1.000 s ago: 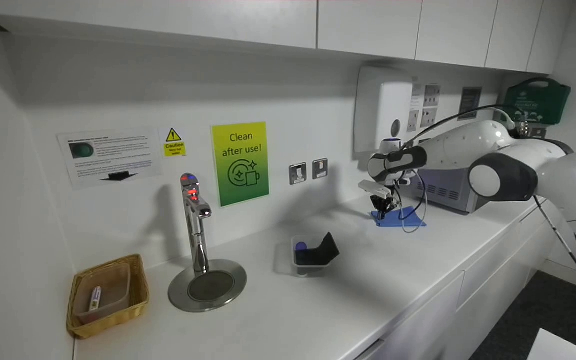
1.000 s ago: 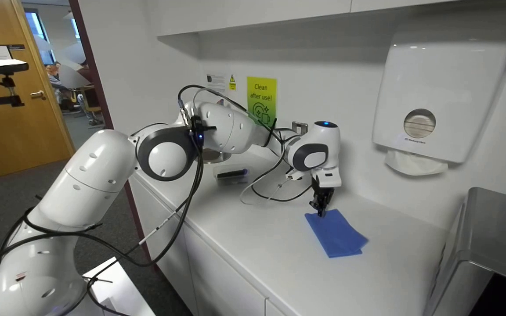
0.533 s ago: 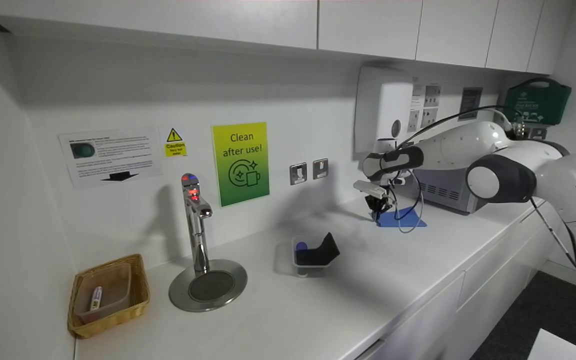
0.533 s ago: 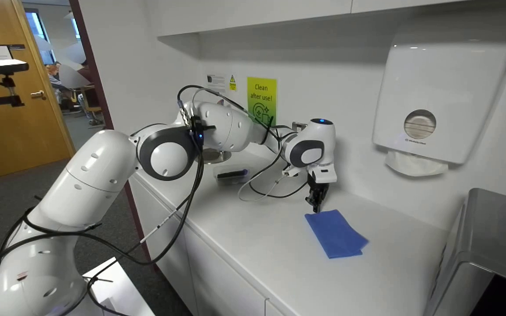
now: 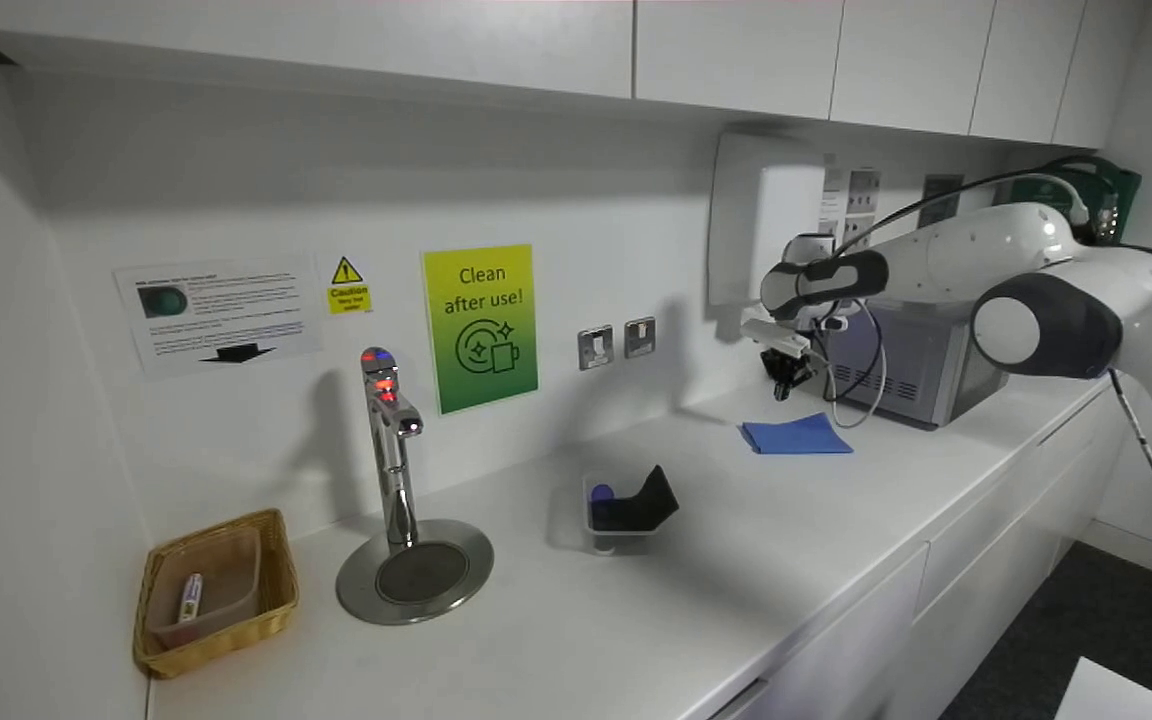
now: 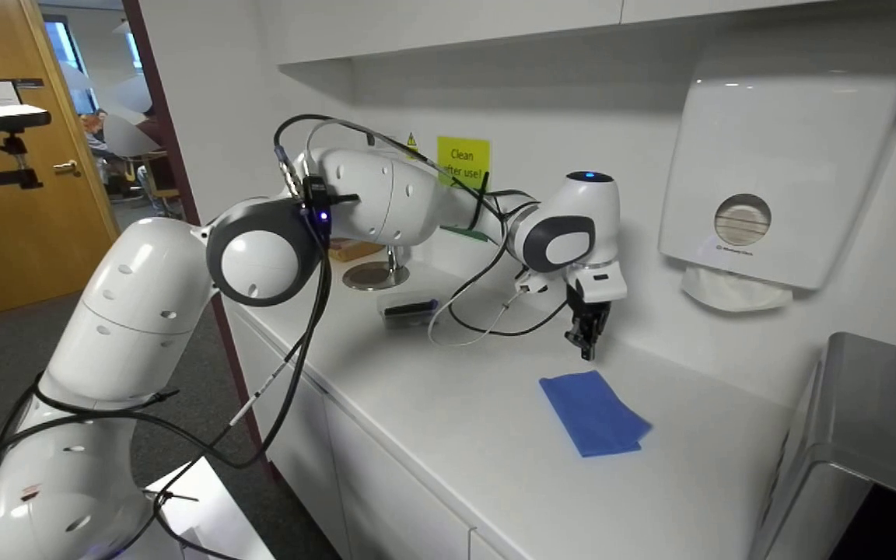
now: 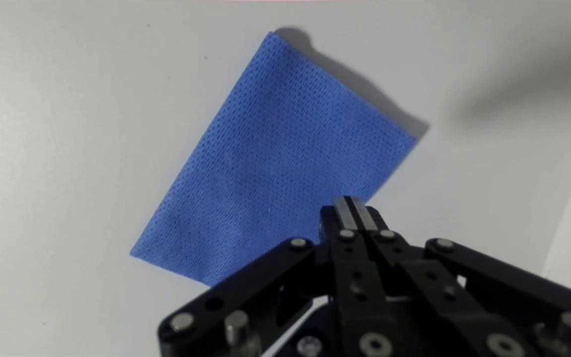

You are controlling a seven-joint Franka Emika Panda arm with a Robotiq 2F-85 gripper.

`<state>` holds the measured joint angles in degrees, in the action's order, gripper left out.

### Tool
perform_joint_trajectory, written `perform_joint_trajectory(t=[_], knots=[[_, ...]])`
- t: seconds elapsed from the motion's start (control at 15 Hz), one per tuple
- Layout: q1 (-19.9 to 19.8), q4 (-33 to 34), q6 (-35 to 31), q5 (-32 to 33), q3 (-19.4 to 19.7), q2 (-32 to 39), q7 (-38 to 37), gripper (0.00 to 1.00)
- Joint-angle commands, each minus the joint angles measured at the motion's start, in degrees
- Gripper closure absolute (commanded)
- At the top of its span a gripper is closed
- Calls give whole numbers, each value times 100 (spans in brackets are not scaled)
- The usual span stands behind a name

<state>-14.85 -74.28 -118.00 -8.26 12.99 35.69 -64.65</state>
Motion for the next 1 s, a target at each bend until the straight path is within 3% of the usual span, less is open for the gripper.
perform_joint_trajectory(t=[0.0,0.4,0.93], knots=[[-91,-561,50,-97,-45,-333,227,100],[-35,-924,0,-58,38,-164,157,100],[-86,-786,-72,-7,236,247,-23,100]])
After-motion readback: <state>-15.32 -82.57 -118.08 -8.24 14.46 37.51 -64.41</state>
